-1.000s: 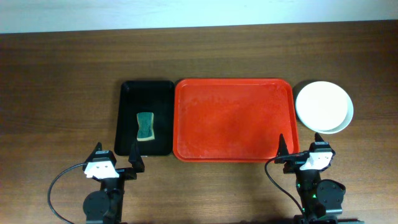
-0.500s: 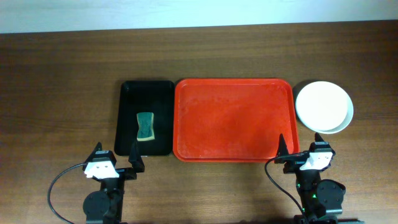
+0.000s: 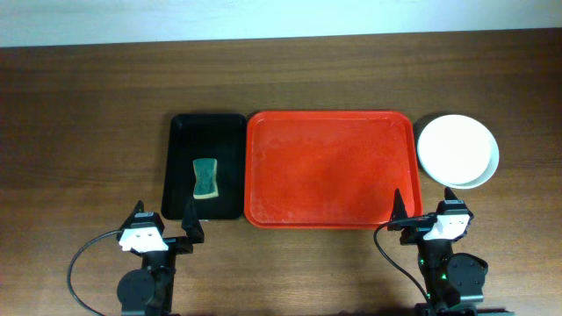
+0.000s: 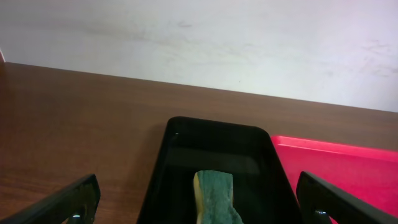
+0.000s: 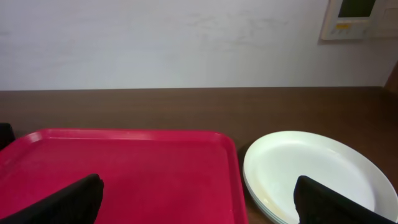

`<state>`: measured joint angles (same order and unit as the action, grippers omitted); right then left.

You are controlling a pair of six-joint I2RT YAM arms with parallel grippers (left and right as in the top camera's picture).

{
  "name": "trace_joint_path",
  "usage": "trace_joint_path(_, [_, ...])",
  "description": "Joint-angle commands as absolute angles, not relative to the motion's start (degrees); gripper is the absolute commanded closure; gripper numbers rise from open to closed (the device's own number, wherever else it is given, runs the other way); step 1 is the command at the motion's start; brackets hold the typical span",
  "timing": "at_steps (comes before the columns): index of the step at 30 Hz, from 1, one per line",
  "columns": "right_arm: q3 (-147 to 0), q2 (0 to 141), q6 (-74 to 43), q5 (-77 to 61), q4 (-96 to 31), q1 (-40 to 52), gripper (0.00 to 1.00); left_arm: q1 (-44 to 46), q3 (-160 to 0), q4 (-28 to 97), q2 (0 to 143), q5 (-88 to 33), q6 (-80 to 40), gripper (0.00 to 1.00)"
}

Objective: Clean dirty plates on tray and stack at the side

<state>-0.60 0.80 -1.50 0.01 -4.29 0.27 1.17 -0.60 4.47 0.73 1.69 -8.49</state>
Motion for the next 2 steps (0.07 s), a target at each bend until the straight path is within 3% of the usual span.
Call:
trace_joint_path(1, [-0.32,0.21,-2.0,0.71,-4.73,0.69,0.02,1.45,-0.54,4.82,0.3,0.84,-7.18,0.01])
trace_joint_path(2, [-0.32,0.21,-2.0,0.71,-4.73,0.69,0.02,1.45,-0.54,4.82,0.3,0.84,-7.18,0.01])
